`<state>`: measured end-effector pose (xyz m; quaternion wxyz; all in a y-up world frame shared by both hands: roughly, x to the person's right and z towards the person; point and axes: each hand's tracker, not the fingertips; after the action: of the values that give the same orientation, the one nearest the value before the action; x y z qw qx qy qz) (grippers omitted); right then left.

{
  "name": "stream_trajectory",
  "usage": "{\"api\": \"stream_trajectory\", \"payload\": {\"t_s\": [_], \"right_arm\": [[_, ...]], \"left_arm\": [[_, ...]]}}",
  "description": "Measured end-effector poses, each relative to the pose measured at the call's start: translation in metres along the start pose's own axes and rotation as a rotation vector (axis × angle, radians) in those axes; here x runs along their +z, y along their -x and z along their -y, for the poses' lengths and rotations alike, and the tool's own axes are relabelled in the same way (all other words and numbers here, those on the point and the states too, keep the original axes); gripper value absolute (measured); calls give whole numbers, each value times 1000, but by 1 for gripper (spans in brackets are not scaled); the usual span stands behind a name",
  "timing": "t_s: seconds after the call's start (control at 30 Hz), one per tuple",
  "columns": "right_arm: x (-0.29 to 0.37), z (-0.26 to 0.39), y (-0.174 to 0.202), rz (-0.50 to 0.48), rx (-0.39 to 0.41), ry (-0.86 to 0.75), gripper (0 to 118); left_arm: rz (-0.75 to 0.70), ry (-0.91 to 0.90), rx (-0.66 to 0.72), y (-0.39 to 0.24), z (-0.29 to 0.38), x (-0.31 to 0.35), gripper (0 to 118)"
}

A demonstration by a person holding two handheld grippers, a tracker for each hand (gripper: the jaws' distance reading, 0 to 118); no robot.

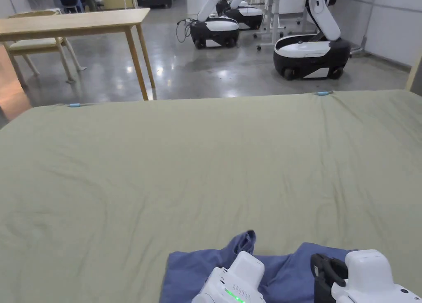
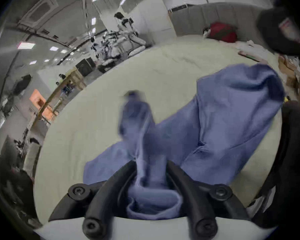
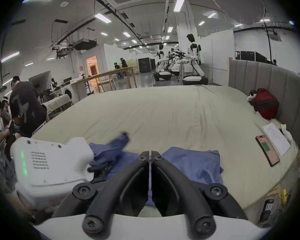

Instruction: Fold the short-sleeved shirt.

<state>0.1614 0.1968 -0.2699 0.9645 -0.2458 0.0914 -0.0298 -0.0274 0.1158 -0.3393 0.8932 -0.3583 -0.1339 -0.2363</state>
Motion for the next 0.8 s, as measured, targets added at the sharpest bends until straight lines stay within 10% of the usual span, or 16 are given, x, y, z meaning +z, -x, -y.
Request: {"api": "stream_trajectory", "payload": {"t_s": [0.03,0.07,0.2,0.37,0.43,0.5,0.53,0.8], "right_arm": [[1,1,-1,-4,0,1,4],[1,1,-2,-6,1,0,4],[1,4,-8,-19,-12,3,4],[-2,7,-14,-26,-39,9,4],[-4,8,-17,-32,-52,13,4],[-5,8,-21,-58,-105,25,4],[-4,7,-23,-63,-117,22,4],[-5,10,-34,-39,-137,33,4]], "left_arm": [[68,5,74,7,-2,2,100],[128,1,155,17,-4,5,118],[463,-134,673,78,-2,42,112],[388,-145,940,129,23,60,113],[459,-104,955,130,34,34,94],[467,-20,936,114,40,14,23],[474,16,925,105,42,7,11],[755,41,801,16,32,-15,11]]}}
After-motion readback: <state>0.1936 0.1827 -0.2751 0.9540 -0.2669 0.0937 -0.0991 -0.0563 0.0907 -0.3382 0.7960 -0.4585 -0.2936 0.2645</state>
